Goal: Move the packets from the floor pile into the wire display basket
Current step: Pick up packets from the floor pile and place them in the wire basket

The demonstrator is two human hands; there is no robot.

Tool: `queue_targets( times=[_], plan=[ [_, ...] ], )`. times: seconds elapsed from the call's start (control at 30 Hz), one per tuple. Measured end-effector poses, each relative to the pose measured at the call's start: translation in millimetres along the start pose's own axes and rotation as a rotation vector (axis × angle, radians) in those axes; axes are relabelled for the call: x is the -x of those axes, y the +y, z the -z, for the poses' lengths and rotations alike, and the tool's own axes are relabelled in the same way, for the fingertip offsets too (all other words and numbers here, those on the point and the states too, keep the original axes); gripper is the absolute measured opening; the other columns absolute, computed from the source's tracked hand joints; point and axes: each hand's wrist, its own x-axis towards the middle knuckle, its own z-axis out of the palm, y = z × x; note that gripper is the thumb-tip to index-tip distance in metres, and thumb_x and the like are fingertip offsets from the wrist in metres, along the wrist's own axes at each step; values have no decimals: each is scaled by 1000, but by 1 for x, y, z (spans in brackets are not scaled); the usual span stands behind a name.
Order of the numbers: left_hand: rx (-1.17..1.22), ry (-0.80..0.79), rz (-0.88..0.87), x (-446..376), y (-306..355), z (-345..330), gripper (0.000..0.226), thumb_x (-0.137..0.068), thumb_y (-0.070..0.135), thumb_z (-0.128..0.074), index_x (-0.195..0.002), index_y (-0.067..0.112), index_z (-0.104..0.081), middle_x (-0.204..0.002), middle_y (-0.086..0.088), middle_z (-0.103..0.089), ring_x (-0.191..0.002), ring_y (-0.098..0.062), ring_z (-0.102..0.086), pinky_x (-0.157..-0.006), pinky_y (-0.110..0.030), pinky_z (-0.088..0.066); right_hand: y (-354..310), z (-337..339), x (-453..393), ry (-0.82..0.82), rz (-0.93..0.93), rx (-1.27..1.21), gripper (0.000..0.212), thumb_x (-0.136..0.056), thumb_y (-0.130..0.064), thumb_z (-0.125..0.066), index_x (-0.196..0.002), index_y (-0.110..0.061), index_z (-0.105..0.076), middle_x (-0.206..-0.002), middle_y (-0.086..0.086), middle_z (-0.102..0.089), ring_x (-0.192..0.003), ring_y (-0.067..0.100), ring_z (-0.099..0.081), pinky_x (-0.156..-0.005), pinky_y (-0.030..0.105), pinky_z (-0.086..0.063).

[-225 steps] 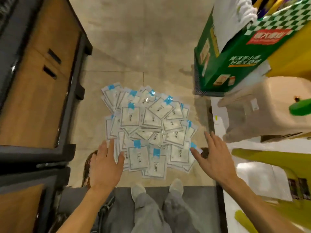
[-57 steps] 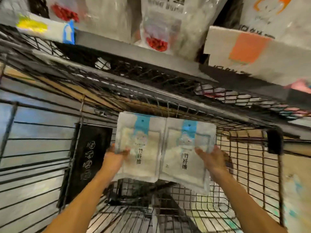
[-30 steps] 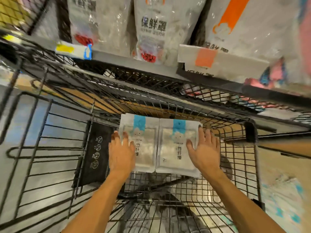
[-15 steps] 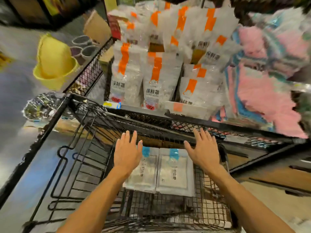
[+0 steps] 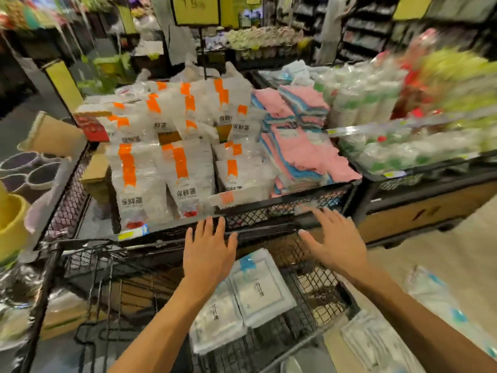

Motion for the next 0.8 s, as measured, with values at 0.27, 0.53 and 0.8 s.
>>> queue_targets(
  times=[0.27, 0.53, 0.8],
  plan=[
    [54, -37, -391, 35, 113, -11, 71, -102, 62, -8, -162, 27, -21, -170, -3, -20, -157, -23, -14, -128, -45, -10, 92, 62, 136, 113, -384, -61, 74, -99, -62, -48, -160, -24, -33, -168, 2, -28, -155, 23, -25, -125, 39, -20],
    [69, -101, -665, 74, 232, -26, 66, -105, 58, -18, -163, 26, -21, -170, -2, -18, -157, -21, -12, -128, -46, -10, 195, 85, 249, 219, -660, -109, 76, -100, -64, -44, -161, -22, -31, -167, 2, -31, -152, 24, -30, -123, 39, -24],
    [50, -120, -842, 128, 379, -72, 63, -107, 55, -24, -162, 25, -21, -169, -2, -22, -156, -21, -17, -127, -46, -16, 313, 92, 340, 305, -848, -145, 79, -96, -69, -45, -160, -24, -33, -167, 4, -32, -153, 25, -29, -124, 41, -23]
  ],
)
